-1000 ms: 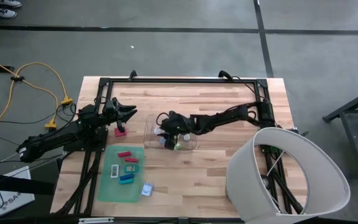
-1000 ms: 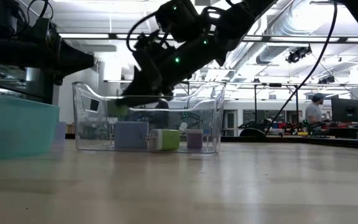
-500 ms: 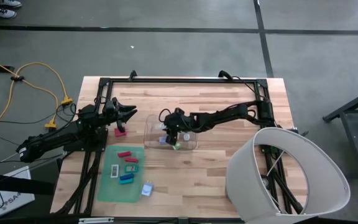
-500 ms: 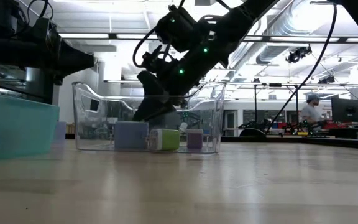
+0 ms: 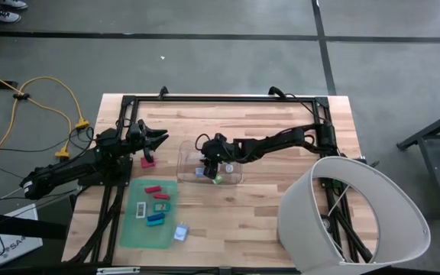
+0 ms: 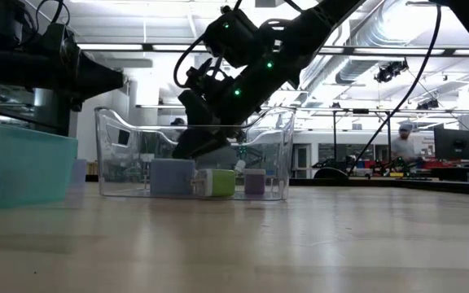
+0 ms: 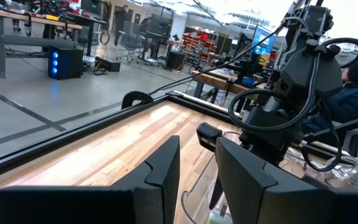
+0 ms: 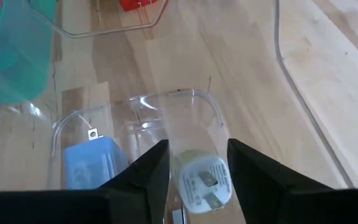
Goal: Pick & Place Office items
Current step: Put the top blue charger adapter into the transparent bin
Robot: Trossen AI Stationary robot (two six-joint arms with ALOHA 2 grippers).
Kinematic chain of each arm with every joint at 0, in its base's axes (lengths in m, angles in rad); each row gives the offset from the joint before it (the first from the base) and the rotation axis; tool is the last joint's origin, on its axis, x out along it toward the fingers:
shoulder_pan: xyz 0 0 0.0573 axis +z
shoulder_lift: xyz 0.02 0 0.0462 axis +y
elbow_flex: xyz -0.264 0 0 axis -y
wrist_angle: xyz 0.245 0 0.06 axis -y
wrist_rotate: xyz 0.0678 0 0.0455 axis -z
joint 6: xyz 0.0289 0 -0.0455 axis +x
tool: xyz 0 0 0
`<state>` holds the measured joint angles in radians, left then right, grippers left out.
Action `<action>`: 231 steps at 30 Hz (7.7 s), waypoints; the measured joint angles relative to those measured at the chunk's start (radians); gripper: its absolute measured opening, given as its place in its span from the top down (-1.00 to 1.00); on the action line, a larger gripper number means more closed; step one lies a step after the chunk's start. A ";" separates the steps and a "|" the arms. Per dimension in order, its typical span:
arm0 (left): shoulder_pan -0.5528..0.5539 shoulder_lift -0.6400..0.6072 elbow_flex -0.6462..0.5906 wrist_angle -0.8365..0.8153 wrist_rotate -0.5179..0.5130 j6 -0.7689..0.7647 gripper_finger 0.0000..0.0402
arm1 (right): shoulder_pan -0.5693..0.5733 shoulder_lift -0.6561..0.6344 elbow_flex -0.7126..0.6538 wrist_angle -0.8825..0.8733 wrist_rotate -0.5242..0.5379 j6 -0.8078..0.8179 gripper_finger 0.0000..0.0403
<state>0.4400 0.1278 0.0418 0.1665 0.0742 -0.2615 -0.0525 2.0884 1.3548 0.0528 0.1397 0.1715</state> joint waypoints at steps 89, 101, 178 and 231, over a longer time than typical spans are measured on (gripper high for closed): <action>0.000 0.000 0.000 0.014 0.000 0.000 0.49 | -0.192 -1.009 -1.185 0.545 -0.383 0.210 0.29; 0.000 0.000 0.000 0.014 0.000 0.000 0.49 | -0.173 -1.009 -1.290 0.760 -0.374 0.138 0.29; 0.000 0.000 0.000 0.014 0.000 0.000 0.49 | -0.238 -1.859 -1.349 -0.034 -0.119 0.007 0.29; -0.005 0.022 0.109 -0.192 -0.059 -0.096 0.49 | -0.238 -1.858 -1.349 -0.034 -0.124 0.007 0.29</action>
<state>0.4351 0.1502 0.1506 -0.0252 0.0149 -0.3576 -0.2901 0.2302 0.0055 0.0186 0.0158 0.1787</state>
